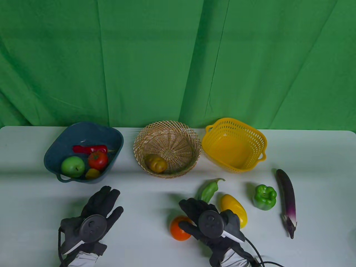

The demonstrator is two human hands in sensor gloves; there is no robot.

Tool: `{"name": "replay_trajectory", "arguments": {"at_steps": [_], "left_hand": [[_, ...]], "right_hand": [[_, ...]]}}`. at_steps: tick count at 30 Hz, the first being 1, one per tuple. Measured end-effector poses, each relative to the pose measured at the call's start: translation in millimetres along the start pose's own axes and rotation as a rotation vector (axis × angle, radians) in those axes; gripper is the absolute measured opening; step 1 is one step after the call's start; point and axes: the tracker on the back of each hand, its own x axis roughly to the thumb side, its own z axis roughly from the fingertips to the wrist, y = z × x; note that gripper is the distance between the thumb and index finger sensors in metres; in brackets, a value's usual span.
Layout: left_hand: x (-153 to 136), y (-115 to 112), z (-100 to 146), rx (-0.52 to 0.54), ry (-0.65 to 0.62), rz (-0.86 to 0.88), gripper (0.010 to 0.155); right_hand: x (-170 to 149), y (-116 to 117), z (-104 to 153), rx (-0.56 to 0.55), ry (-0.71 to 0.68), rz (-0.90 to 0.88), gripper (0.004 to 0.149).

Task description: Place 10 objects into 3 containers, with green background

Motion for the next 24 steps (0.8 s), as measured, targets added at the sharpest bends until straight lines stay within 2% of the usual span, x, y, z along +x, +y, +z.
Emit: {"name": "replay_trajectory", "arguments": {"at_steps": [6,13,20,24], "left_hand": [[-2,2,1,0.009,0.002,0.014,0.065],[-5,3,1,0.008,0.013,0.03,0.064],[-7,3,1,0.01,0.018,0.04,0.064],[-7,4,1,0.01,0.021,0.034,0.064]], "right_hand": [[5,18,-16,0.126,-0.022,-0.054,0.078],[9,32,-31,0.235,-0.04,0.023,0.085],[16,37,-37,0.234,-0.05,0.147,0.079],[18,37,-41,0.247,-0.045,0.147,0.075]]}}
